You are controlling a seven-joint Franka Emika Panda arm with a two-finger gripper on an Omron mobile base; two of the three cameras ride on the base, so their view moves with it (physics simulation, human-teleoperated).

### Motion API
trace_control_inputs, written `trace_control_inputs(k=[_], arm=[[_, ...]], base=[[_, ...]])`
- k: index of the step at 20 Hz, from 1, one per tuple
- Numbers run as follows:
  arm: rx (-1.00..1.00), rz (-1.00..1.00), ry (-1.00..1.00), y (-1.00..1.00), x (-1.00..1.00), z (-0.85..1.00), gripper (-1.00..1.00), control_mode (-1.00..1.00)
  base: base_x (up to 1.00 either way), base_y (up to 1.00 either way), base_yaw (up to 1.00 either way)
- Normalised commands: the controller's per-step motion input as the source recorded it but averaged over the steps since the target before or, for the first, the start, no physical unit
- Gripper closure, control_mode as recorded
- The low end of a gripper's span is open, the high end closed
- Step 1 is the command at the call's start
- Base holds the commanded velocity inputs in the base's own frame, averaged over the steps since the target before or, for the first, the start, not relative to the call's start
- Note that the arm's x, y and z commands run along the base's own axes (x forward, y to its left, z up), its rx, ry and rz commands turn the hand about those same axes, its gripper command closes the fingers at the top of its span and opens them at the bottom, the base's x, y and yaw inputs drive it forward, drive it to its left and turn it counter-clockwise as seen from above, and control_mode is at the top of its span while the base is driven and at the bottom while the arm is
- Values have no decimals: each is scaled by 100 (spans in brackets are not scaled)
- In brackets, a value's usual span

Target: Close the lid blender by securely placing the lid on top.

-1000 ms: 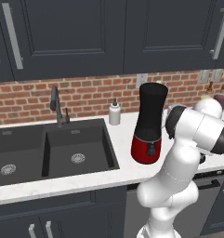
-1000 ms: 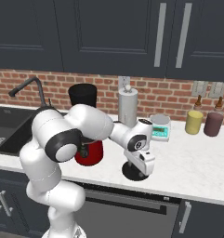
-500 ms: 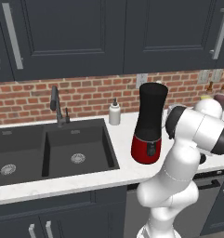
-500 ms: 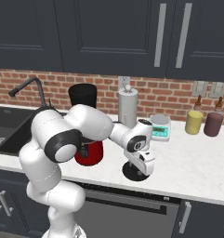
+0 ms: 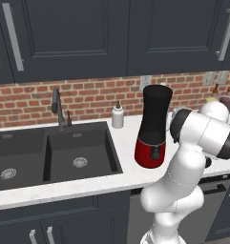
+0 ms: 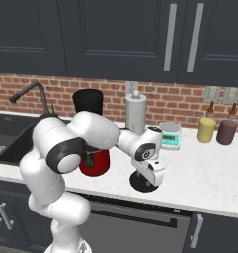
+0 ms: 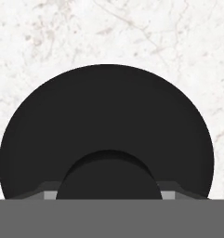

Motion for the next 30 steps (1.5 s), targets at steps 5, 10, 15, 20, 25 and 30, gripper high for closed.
trace_control_inputs(k=[5,10,15,20,25,30], arm=[[12,0,-19,-1,-6,57,100,-100],[13,0,-37,0,-17,99,100,-100],[15,-5,-44,0,-9,100,100,-100],[12,-11,-42,1,-3,100,100,-100],[8,-13,-38,4,-3,100,100,-100],[2,-11,-27,3,-3,100,100,-100]], base=[[0,0,0],[0,0,0],[0,0,0],[0,0,0],[0,0,0],[0,0,0]])
